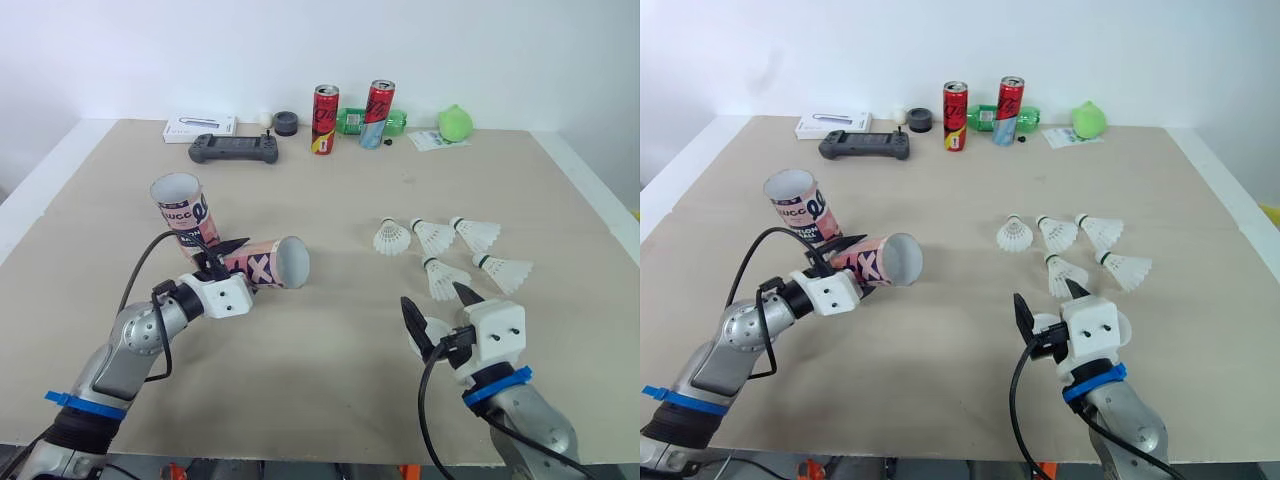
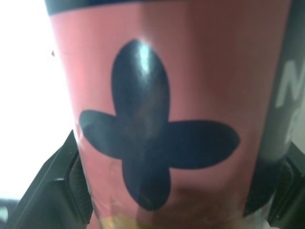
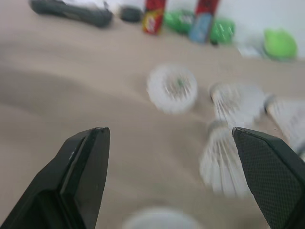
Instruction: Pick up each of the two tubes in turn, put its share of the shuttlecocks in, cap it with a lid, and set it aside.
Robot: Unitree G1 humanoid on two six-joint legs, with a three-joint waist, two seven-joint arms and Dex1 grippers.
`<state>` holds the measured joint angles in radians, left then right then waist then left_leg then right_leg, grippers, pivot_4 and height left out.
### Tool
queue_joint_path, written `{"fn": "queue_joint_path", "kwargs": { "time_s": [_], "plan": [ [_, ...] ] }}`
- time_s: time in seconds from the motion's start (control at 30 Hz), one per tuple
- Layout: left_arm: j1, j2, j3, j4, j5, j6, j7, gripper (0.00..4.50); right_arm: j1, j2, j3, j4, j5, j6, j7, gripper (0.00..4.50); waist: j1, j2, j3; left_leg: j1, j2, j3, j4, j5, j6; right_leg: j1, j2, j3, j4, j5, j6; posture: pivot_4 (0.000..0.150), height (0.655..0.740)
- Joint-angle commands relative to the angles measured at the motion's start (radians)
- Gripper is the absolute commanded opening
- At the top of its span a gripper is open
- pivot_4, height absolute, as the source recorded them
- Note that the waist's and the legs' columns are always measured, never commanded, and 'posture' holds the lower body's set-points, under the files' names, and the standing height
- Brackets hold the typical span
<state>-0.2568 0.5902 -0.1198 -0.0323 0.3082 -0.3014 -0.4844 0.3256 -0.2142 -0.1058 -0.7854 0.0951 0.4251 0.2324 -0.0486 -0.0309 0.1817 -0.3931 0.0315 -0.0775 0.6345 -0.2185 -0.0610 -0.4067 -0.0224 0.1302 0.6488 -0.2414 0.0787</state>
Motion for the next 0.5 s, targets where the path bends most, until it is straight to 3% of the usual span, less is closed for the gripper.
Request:
{"fn": "queue_joint_path", "kwargs": {
  "time_s": [0.03,0.43,0.5],
  "plan": [
    [-0.070,-0.023,-0.017,0.036,0.013,-0.023,0.023,3.96,-0.105,0.019,-0.032,0.077,0.041,0.044,-0.027,4.42,0.000,0.000,0.000,0.000,0.000,0.000,0.000,0.001,-0.002,0.000,0.000,0.000,0.000,0.001,0.001,0.150,0.7400],
    [-0.115,-0.077,-0.053,0.046,0.041,-0.012,0.047,3.96,-0.295,0.032,-0.079,0.295,0.113,0.101,-0.050,4.42,0.001,0.000,0.000,-0.003,-0.001,-0.001,-0.001,0.003,-0.002,-0.001,0.000,0.000,0.000,0.003,0.004,0.150,0.7400],
    [-0.116,-0.079,-0.055,0.046,0.043,-0.011,0.051,3.96,-0.312,0.029,-0.080,0.322,0.109,0.091,-0.052,3.62,0.001,0.000,0.000,-0.003,-0.001,-0.002,-0.001,0.003,-0.002,-0.001,0.000,0.000,0.000,0.003,0.004,0.150,0.7400]
  ]
}}
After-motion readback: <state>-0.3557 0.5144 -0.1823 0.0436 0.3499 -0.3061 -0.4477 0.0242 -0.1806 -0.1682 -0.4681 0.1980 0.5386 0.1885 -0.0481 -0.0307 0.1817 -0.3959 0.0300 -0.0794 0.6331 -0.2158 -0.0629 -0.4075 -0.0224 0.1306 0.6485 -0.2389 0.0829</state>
